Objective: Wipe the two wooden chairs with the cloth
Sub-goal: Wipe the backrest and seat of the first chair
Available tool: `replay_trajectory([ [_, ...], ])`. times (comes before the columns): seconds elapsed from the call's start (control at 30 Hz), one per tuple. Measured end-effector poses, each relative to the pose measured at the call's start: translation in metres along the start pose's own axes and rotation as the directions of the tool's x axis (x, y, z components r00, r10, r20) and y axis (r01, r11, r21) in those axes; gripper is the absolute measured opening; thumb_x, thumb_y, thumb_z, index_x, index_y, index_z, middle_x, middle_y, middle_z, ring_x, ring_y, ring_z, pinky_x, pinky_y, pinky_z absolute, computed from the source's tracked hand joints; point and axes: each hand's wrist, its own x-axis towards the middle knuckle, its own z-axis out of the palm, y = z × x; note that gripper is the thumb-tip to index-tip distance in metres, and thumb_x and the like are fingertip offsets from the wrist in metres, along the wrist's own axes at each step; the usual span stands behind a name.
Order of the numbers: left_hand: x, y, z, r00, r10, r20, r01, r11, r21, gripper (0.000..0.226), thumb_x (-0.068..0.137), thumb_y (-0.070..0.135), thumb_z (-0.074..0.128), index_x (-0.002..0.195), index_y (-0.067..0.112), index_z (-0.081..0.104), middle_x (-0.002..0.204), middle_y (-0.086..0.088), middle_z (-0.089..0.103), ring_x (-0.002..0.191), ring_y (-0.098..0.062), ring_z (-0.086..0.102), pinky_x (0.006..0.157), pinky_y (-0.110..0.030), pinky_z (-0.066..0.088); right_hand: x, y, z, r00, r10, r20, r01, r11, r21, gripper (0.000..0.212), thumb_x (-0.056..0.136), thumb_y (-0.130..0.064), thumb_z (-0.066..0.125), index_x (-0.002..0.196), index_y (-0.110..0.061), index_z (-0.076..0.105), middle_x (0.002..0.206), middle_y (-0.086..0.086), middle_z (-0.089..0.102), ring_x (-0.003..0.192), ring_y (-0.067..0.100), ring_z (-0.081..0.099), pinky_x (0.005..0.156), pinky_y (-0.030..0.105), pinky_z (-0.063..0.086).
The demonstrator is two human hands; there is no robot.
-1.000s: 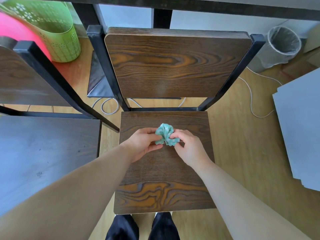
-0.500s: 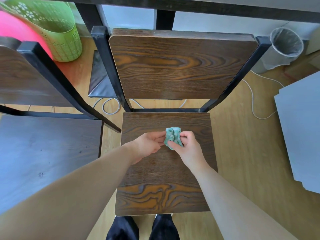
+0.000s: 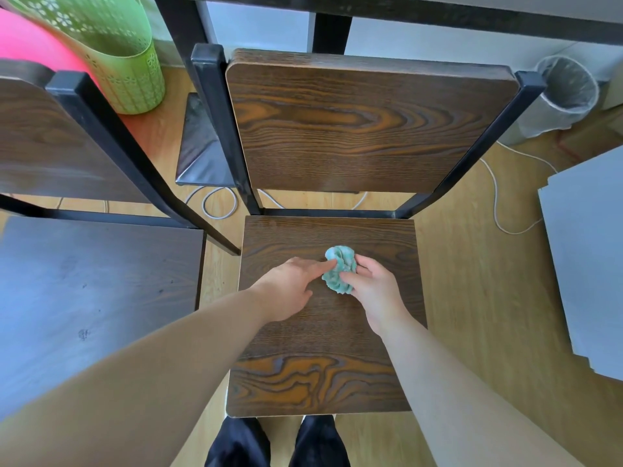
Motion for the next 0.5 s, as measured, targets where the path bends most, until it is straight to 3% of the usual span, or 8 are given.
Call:
replay_trajectory([
  [0.1, 0.0, -0.005, 0.006, 0.997, 0.061, -0.05, -0.048, 0.972, 0.23, 0.075, 0.103, 0.024, 0.048, 0.158, 0.035, 0.0, 0.164, 0.006, 0.019, 0.148, -0.021, 0.017, 0.119, -0.038, 0.024, 0.0, -0.001, 0.003, 0.999, 0.031, -0.015, -0.03, 0.998, 0.054, 0.045, 0.088, -0.01, 0.072, 0.13, -0.021, 0.061, 0.114, -0.005, 0.07, 0.102, 0.012, 0.069, 0.089, 0.036, 0.059],
  [0.2, -0.001, -0.013, 0.011, 0.993, -0.06, -0.105, 0.092, 0.936, 0.34, 0.088, 0.101, 0.036, 0.053, 0.157, 0.032, -0.014, 0.167, -0.002, 0.0, 0.153, -0.027, 0.006, 0.123, -0.045, 0.016, 0.004, -0.006, 0.002, 0.995, 0.017, -0.102, -0.013, 0.999, 0.043, 0.04, 0.09, -0.013, 0.071, 0.127, -0.019, 0.062, 0.115, -0.005, 0.068, 0.106, 0.013, 0.067, 0.089, 0.035, 0.058],
  [0.3, -0.004, -0.028, 0.014, 0.963, -0.248, -0.103, 0.269, 0.89, 0.368, 0.1, 0.097, 0.046, 0.058, 0.156, 0.027, -0.02, 0.166, -0.009, -0.016, 0.153, -0.032, -0.01, 0.124, -0.051, 0.007, 0.015, -0.02, -0.004, 0.949, -0.22, -0.226, 0.144, 0.939, -0.311, 0.034, 0.092, -0.018, 0.068, 0.125, -0.02, 0.062, 0.115, -0.006, 0.066, 0.109, 0.012, 0.064, 0.083, 0.026, 0.056],
  [0.37, -0.007, -0.04, 0.014, 0.945, -0.32, -0.076, 0.323, 0.862, 0.391, 0.106, 0.093, 0.051, 0.061, 0.155, 0.026, -0.022, 0.164, -0.012, -0.022, 0.151, -0.037, -0.015, 0.124, -0.052, 0.005, 0.029, -0.037, -0.008, 0.865, -0.456, -0.209, 0.241, 0.744, -0.623, 0.029, 0.093, -0.014, 0.065, 0.122, -0.016, 0.062, 0.117, 0.0, 0.065, 0.106, 0.017, 0.062, 0.081, 0.03, 0.055],
  [0.43, -0.007, -0.05, 0.016, 0.932, -0.359, -0.052, 0.349, 0.847, 0.401, 0.111, 0.09, 0.054, 0.063, 0.154, 0.026, -0.024, 0.163, -0.015, -0.025, 0.15, -0.04, -0.017, 0.123, -0.052, 0.004, 0.047, -0.058, -0.013, 0.767, -0.639, -0.056, 0.283, 0.415, -0.865, 0.029, 0.09, -0.005, 0.062, 0.118, -0.01, 0.062, 0.115, 0.006, 0.063, 0.105, 0.027, 0.057, 0.077, 0.037, 0.052],
  [0.5, -0.006, -0.055, 0.019, 0.929, -0.367, -0.04, 0.349, 0.838, 0.419, 0.116, 0.088, 0.054, 0.066, 0.153, 0.025, -0.026, 0.161, -0.018, -0.027, 0.149, -0.043, -0.019, 0.123, -0.053, 0.004, 0.064, -0.08, -0.017, 0.77, -0.626, 0.127, 0.233, 0.091, -0.968, 0.031, 0.086, 0.0, 0.059, 0.115, -0.01, 0.062, 0.107, 0.01, 0.064, 0.101, 0.033, 0.056, 0.071, 0.038, 0.048],
])
